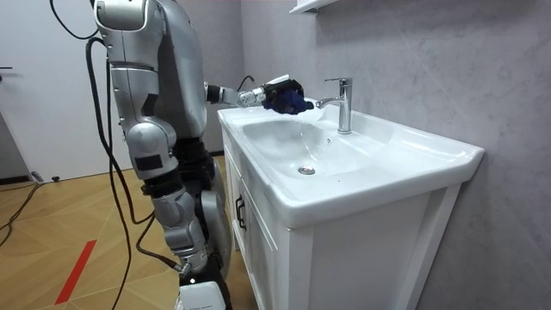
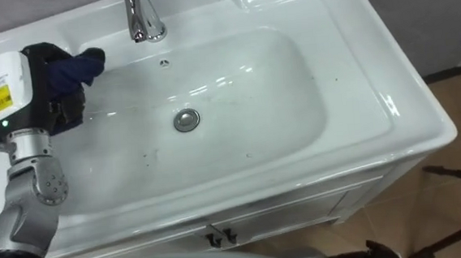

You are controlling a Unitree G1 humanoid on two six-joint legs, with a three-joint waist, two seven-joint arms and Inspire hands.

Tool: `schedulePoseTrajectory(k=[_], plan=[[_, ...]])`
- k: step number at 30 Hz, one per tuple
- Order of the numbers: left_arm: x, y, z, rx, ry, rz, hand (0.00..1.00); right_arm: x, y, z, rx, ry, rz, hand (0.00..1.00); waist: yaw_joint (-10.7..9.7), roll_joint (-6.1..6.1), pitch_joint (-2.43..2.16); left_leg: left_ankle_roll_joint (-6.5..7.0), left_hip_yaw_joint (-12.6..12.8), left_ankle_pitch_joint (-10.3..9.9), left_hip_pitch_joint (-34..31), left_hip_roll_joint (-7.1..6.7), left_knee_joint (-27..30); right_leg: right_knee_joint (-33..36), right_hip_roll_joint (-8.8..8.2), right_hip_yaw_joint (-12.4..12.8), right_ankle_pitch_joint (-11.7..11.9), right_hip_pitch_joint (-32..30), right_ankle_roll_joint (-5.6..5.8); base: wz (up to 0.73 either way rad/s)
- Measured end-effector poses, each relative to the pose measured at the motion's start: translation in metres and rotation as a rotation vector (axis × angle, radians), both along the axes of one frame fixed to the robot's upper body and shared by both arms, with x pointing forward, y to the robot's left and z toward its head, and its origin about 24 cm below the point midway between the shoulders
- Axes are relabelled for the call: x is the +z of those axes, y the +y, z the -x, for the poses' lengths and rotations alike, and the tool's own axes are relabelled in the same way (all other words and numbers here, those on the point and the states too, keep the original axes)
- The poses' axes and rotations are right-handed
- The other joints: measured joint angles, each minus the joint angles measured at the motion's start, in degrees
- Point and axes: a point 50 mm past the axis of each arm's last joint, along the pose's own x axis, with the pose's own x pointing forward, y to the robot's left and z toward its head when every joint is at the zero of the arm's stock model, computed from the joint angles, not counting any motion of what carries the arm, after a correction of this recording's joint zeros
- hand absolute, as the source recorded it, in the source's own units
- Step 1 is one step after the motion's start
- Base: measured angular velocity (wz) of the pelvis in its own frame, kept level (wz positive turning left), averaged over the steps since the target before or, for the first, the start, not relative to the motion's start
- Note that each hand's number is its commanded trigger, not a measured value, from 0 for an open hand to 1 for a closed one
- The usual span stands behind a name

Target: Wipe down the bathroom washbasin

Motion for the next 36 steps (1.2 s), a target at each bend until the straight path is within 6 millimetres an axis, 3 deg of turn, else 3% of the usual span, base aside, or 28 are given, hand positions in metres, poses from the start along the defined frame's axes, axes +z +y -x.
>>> schedulePoseTrajectory(k=[9, 18, 28, 36], plan=[[0.004, 0.006, -0.001, 0.021, -0.017, -0.005, 1.0, 0.0, 0.0, 0.002, -0.003, 0.02, -0.007, 0.0, 0.39, 0.21, 0.11, 0.0, 0.04, -0.01, -0.11, -0.04, -0.05, -0.09, 0.01, 0.62, 0.0, -0.06, 0.01, -0.04], [0.012, 0.02, 0.0, 0.068, -0.046, -0.022, 1.0, 0.0, -0.003, 0.004, 0.027, 0.033, -0.005, 0.0, 2.83, 0.3, 0.16, 0.01, 0.45, -0.01, -0.03, -0.06, -0.14, -0.08, 0.04, 0.51, 0.01, -0.08, 0.02, -0.01], [0.003, 0.058, 0.018, 0.246, -0.017, -0.024, 1.0, 0.003, -0.012, 0.013, 0.033, 0.074, 0.021, 0.0, 3.5, 1.05, -0.25, 0.0, 0.44, -0.01, -0.02, -0.12, -0.12, -0.8, 0.06, 0.21, 0.01, 0.23, 0.08, 0.03], [-0.001, 0.067, 0.024, 0.309, 0.009, -0.032, 1.0, 0.004, -0.015, 0.01, 0.078, 0.079, 0.036, 0.0, 3.91, 1.52, -0.27, 0.01, 0.43, -0.01, -0.01, -0.24, -0.13, -0.73, 0.0, -0.53, -0.03, 0.78, 0.16, 0.02]])
